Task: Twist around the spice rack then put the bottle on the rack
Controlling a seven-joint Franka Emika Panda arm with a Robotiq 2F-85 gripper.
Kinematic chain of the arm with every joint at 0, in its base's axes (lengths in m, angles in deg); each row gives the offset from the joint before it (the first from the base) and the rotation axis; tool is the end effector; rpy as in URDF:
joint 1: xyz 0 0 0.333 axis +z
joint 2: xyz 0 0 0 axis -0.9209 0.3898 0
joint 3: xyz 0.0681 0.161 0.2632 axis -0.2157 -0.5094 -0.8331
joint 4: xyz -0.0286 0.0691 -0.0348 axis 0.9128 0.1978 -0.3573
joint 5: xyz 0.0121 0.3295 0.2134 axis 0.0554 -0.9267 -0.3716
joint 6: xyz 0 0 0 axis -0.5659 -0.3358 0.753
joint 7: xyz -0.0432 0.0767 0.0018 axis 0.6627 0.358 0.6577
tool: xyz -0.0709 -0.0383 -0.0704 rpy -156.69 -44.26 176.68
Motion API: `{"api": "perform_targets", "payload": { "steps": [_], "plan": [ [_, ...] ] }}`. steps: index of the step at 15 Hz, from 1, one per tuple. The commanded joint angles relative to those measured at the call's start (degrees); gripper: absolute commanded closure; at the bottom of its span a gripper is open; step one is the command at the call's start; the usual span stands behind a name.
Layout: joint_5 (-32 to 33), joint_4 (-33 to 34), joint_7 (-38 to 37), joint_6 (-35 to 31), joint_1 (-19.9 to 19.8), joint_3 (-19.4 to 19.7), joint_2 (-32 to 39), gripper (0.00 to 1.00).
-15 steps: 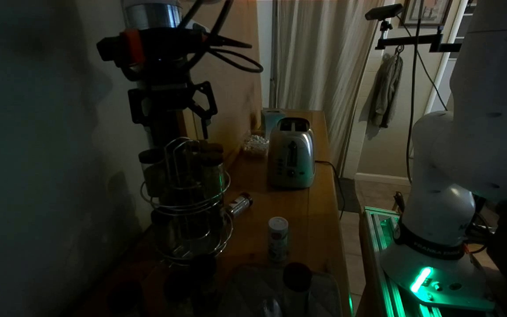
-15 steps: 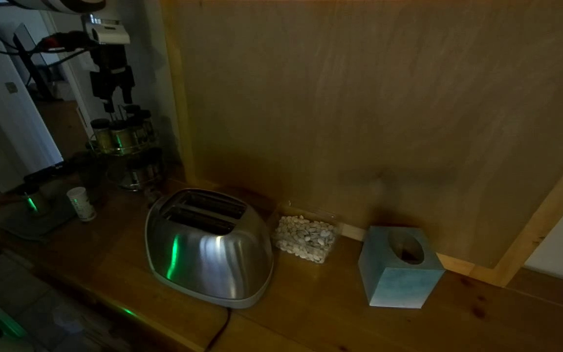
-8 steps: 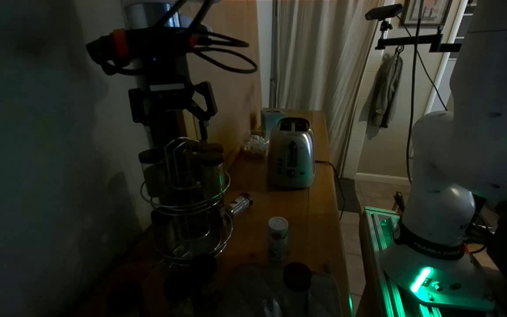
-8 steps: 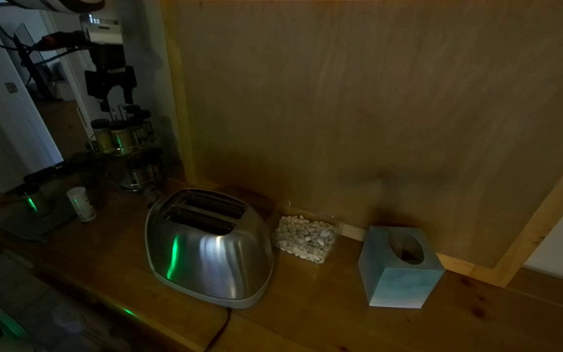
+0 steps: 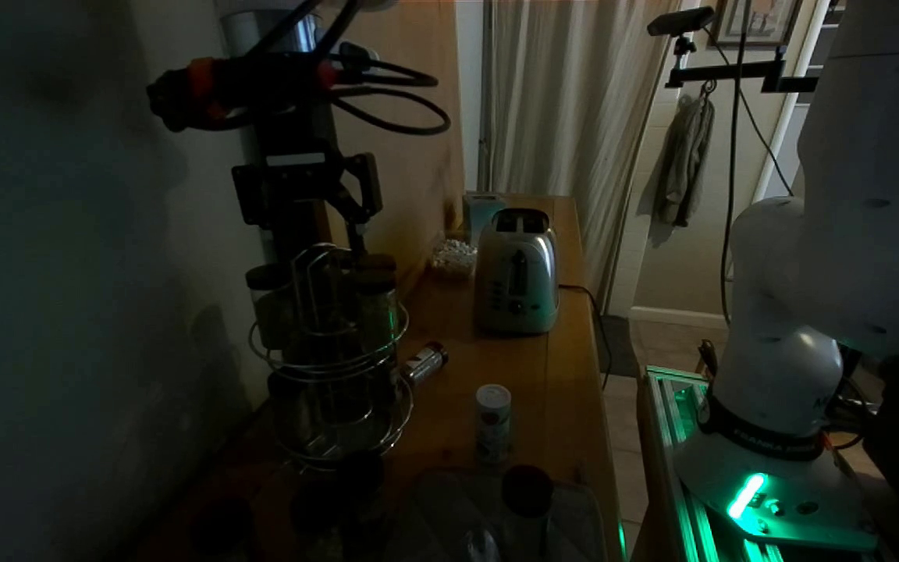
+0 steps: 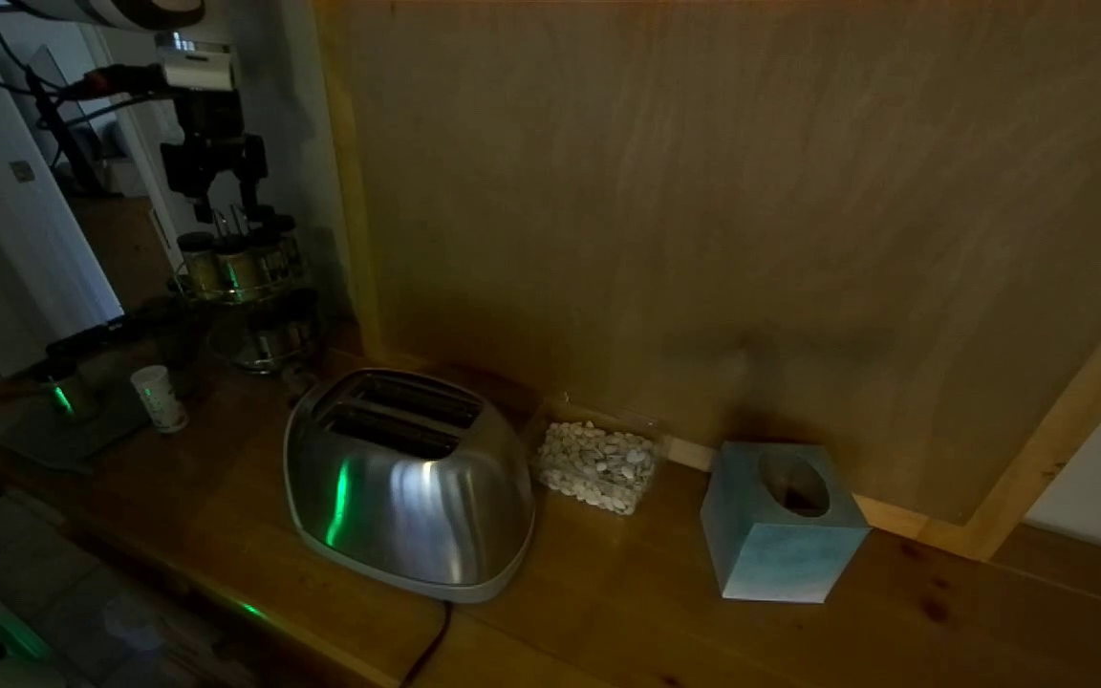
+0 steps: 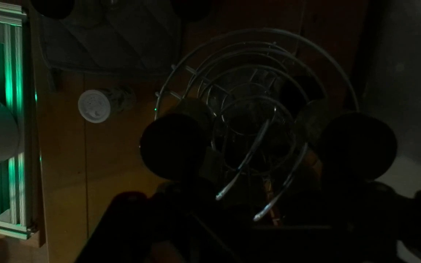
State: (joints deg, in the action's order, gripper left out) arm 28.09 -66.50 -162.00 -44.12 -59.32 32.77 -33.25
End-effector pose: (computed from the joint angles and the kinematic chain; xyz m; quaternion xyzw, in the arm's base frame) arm 0.5335 0.1504 0.5044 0.7578 -0.6503 -0.0495 0.0192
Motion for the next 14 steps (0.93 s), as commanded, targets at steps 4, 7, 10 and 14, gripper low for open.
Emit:
{"api": "perform_targets", "payload": {
  "steps": [4,7,10,14],
  "plan": [
    [-0.4,-0.9,-2.9,-3.2,-0.1,0.0,-0.2,0.4],
    [0.0,-0.8,-3.1,-3.5,0.0,0.0,0.0,0.62],
    [0.2,-0.6,-3.3,-3.3,0.0,0.0,0.1,0.69],
    [0.8,-0.4,-3.1,-2.9,0.0,0.0,0.3,0.86]
  ]
}}
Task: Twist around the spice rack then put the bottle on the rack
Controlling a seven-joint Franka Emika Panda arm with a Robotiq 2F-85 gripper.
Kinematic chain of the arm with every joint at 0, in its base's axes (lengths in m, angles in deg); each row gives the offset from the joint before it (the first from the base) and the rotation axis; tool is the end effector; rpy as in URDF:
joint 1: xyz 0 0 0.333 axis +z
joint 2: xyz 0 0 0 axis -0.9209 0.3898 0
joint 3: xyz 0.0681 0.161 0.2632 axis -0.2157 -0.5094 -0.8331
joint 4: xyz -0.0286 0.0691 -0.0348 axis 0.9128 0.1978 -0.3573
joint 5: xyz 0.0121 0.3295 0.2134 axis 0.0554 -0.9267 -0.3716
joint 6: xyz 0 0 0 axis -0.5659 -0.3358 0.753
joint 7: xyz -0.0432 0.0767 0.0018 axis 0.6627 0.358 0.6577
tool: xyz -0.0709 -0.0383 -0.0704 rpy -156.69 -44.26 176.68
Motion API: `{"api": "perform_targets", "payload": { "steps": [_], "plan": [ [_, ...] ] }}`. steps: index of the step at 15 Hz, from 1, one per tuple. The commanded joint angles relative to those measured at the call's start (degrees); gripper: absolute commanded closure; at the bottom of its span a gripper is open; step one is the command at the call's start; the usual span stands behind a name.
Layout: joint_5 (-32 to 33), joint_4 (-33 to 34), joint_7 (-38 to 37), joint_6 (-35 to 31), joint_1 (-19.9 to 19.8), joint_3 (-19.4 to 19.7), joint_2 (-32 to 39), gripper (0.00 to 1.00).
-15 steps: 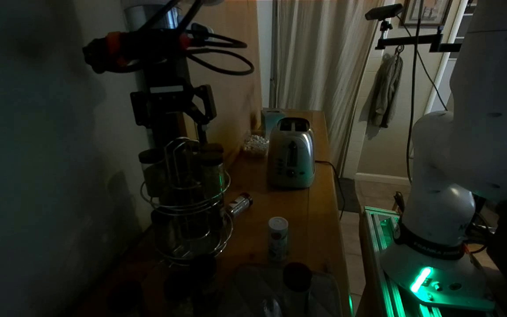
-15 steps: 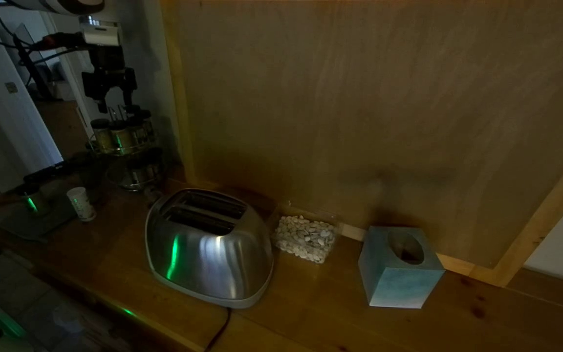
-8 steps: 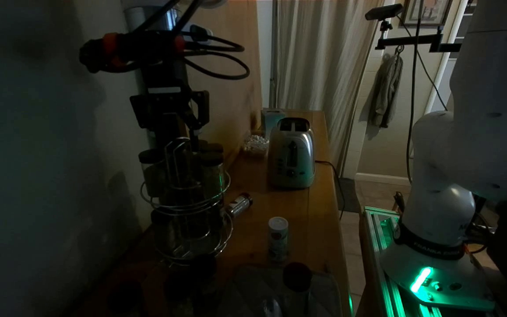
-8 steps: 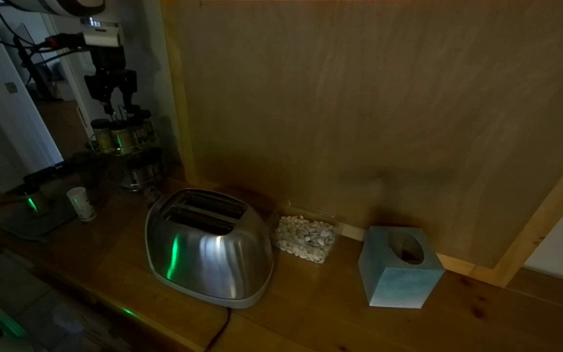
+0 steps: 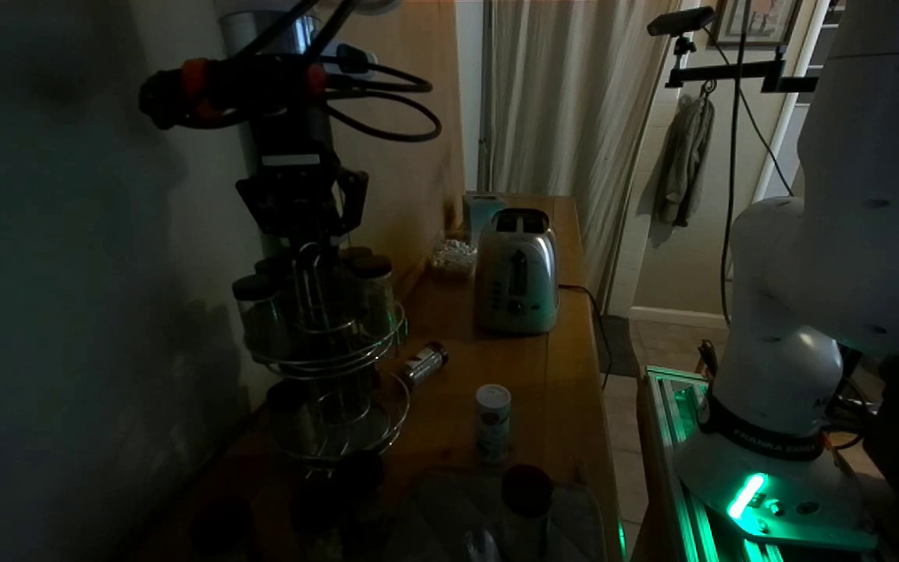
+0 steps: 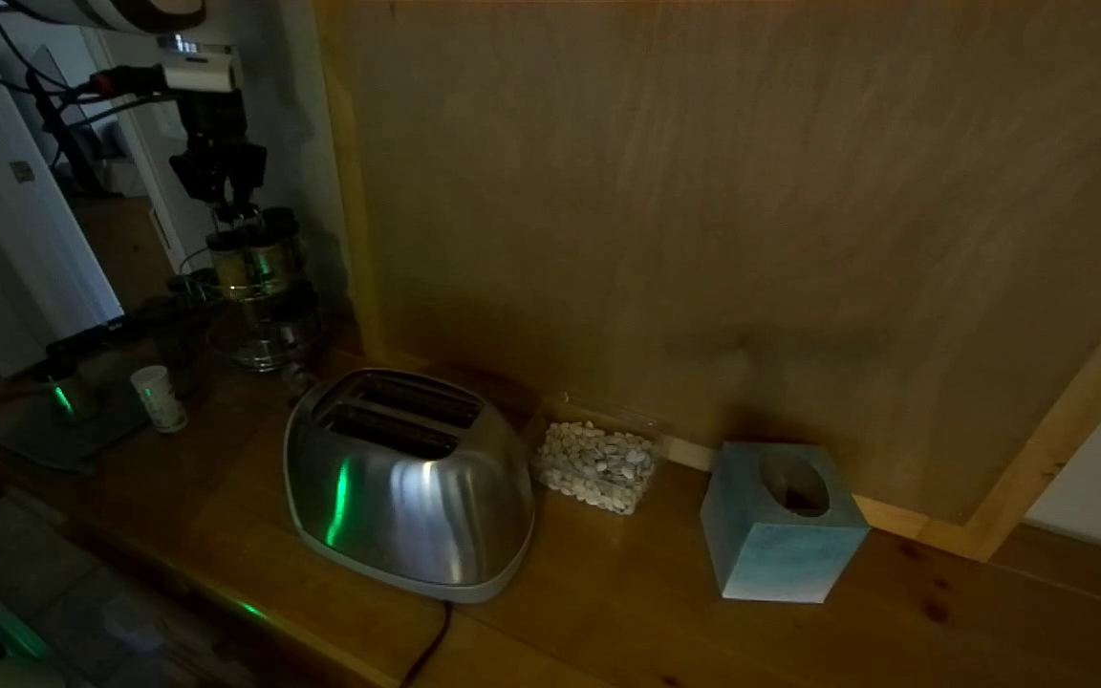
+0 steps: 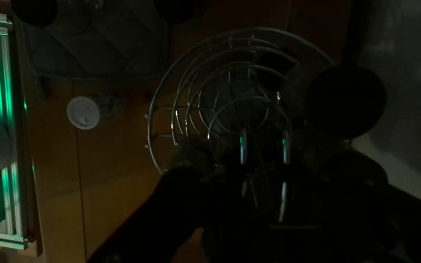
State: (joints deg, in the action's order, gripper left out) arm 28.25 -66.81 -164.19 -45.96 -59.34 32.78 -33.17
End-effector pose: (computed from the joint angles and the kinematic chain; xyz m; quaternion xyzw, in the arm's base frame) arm 0.5367 0.1505 0.5036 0.7453 -0.6653 -0.0410 0.0104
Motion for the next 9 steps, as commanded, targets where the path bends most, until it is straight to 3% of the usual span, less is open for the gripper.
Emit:
{"api": "perform_targets", "payload": {
  "steps": [1,3,9],
  "plan": [
    [0.8,-0.2,-0.8,-1.0,0.0,0.0,0.5,0.91],
    [1.2,-0.3,-0.5,-0.8,0.1,0.0,0.9,1.0],
    [5.9,0.5,6.2,-0.3,0.7,-0.3,1.6,1.0]
  ]
}}
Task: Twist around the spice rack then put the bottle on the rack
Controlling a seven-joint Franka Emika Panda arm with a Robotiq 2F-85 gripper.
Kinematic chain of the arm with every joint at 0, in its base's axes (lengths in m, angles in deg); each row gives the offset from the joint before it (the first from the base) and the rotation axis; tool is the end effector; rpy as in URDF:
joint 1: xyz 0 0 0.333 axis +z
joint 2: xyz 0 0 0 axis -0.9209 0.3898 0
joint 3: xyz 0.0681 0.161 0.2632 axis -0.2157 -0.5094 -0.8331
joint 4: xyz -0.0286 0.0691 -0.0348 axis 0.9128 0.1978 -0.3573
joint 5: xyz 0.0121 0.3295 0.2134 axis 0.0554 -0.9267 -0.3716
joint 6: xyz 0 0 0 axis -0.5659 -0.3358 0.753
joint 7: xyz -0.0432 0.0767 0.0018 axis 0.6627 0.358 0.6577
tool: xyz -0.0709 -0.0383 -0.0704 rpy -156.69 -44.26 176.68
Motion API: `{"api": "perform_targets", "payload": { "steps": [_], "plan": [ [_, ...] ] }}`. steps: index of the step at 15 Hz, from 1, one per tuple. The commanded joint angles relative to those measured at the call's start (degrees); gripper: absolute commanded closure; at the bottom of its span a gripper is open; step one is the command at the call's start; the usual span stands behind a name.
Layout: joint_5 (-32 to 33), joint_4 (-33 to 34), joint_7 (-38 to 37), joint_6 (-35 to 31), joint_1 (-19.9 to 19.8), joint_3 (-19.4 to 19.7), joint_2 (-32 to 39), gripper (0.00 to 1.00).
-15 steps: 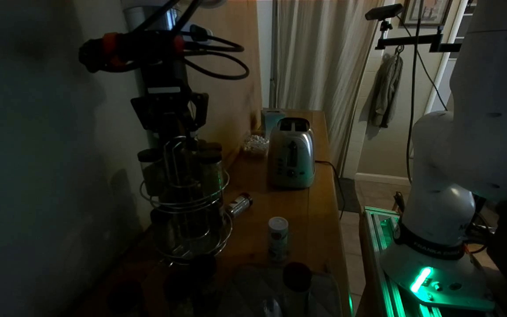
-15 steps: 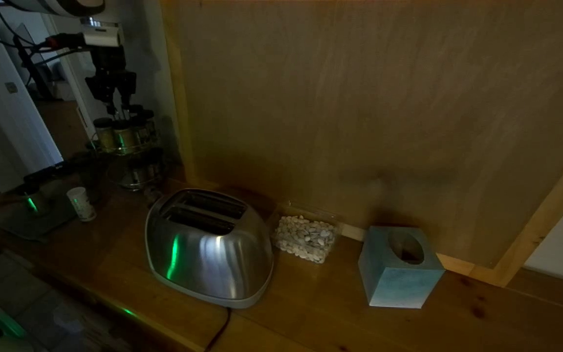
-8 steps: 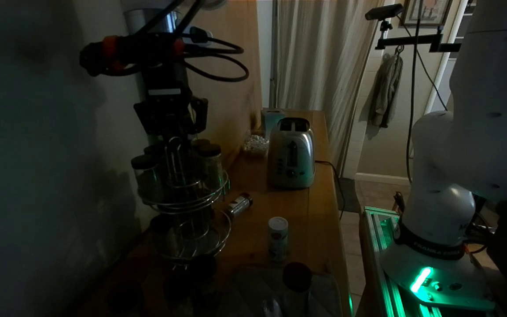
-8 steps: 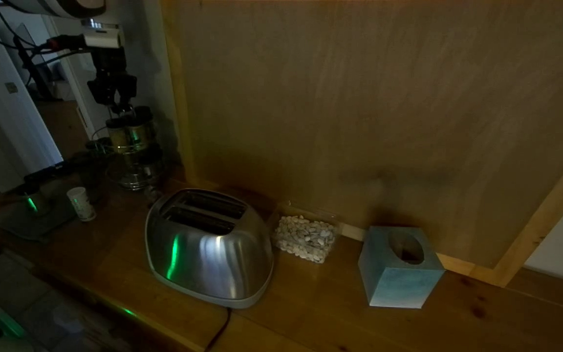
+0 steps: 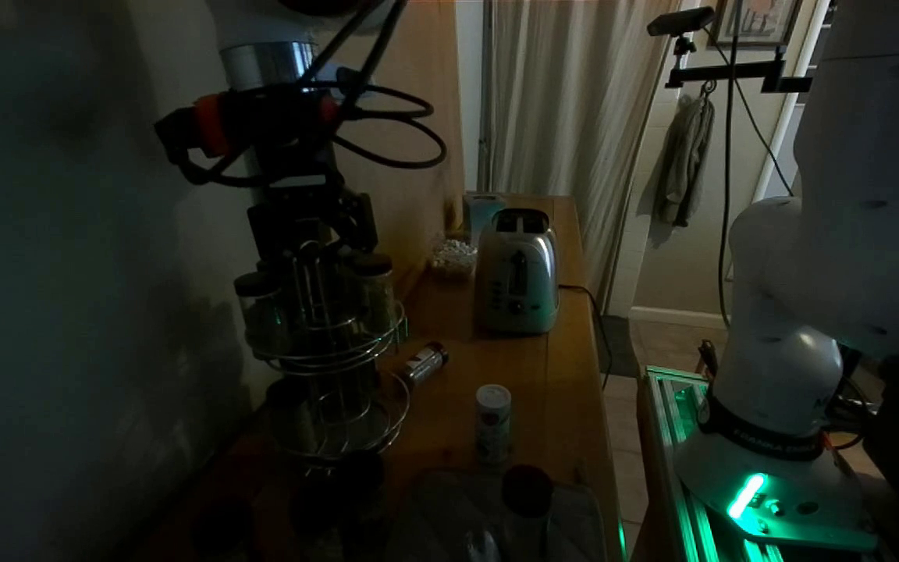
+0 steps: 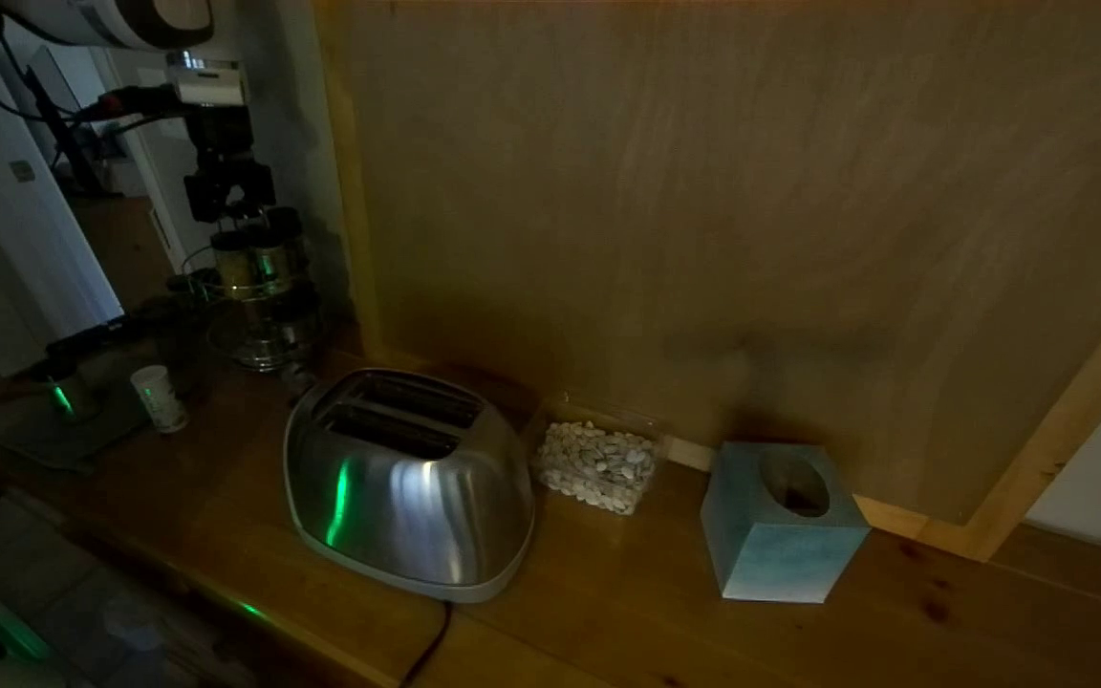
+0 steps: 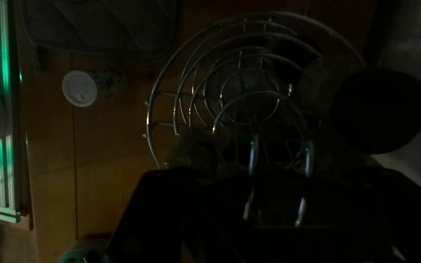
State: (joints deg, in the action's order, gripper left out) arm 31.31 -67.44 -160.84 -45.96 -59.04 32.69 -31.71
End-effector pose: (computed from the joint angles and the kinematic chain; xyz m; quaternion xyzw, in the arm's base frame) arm 0.5393 0.1500 0.4842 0.7708 -0.6351 -0.0319 0.0380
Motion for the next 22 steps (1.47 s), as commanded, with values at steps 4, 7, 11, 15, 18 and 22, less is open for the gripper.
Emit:
{"api": "perform_targets", "payload": {
  "steps": [4,7,11,15,18,22],
  "plan": [
    [6.3,1.5,8.5,-0.1,1.2,-0.8,0.3,1.0],
    [7.8,1.8,15.6,0.1,1.6,-1.2,0.7,1.0],
    [9.8,1.5,26.1,-0.9,1.9,-1.6,0.6,1.0],
    [9.5,0.6,37.5,-4.0,1.9,-1.6,0.2,1.0],
    [8.4,-0.1,45.6,-6.7,1.8,-1.5,0.0,1.0],
    [8.0,-0.5,52.7,-7.7,1.6,-1.3,0.2,1.0]
  ]
}}
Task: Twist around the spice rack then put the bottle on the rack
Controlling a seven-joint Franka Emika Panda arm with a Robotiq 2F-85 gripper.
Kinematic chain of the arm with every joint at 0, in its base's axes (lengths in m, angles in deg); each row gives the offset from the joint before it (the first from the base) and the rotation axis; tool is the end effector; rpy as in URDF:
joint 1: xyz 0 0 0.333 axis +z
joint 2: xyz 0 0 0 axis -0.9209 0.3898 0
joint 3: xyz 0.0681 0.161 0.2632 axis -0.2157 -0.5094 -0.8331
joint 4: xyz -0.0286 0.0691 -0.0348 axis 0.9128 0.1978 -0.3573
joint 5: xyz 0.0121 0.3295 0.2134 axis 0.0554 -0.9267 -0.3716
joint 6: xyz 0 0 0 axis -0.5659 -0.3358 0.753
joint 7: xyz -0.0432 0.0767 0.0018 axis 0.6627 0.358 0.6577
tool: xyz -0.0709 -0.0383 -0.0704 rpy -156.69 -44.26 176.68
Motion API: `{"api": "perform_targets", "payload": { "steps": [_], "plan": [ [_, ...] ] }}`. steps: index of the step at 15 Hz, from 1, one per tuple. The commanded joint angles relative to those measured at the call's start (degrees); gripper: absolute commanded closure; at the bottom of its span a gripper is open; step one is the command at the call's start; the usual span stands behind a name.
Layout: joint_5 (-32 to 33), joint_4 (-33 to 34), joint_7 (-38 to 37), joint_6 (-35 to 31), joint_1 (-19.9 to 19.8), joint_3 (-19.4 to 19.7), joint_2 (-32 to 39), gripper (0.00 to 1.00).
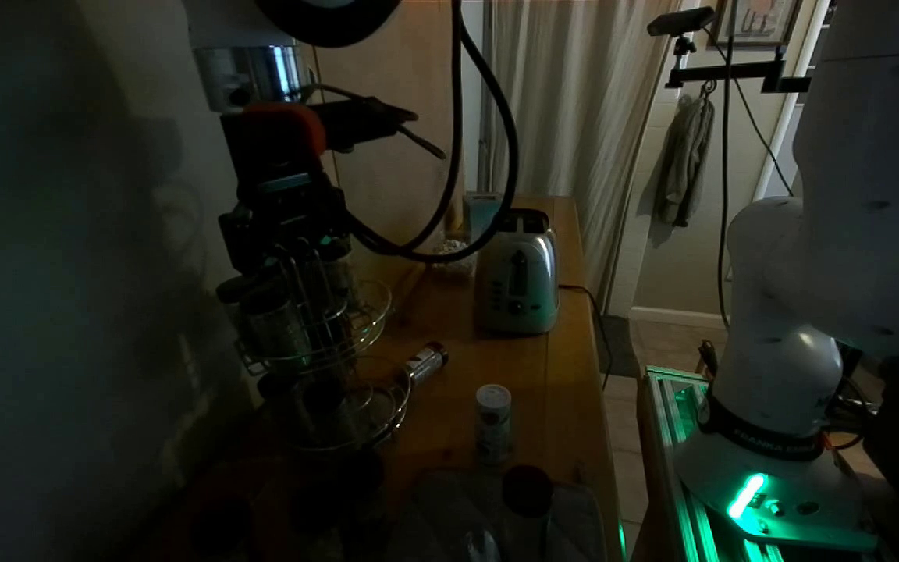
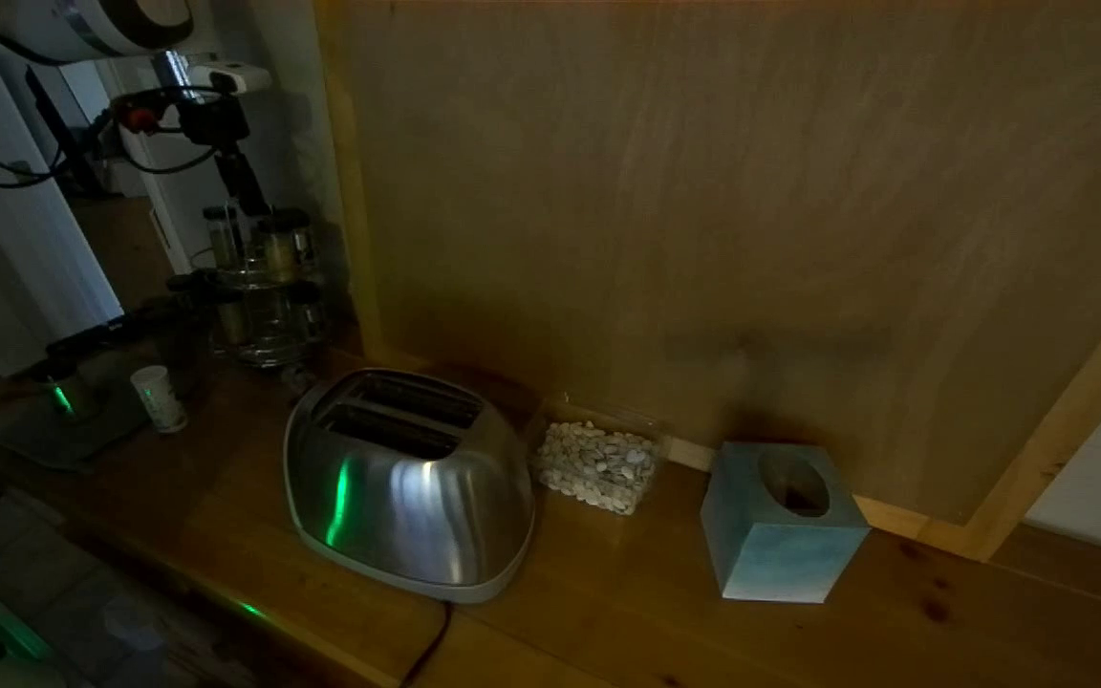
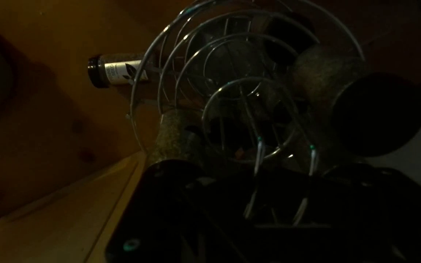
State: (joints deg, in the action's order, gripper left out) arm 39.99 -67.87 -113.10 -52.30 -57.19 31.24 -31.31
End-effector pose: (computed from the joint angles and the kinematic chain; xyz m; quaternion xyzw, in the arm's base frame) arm 0.5451 0.1742 0.4866 0.9741 -0.2162 0.0348 0.0561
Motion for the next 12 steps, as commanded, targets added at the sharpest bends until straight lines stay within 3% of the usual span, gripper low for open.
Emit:
{"api": "perform_targets", "payload": {
  "steps": [1,12],
  "plan": [
    [-0.7,0.0,6.1,-1.3,-0.2,0.2,-0.1,1.0],
    [-1.4,-0.9,15.3,-0.2,-0.4,0.5,-0.5,0.98]
  ]
}}
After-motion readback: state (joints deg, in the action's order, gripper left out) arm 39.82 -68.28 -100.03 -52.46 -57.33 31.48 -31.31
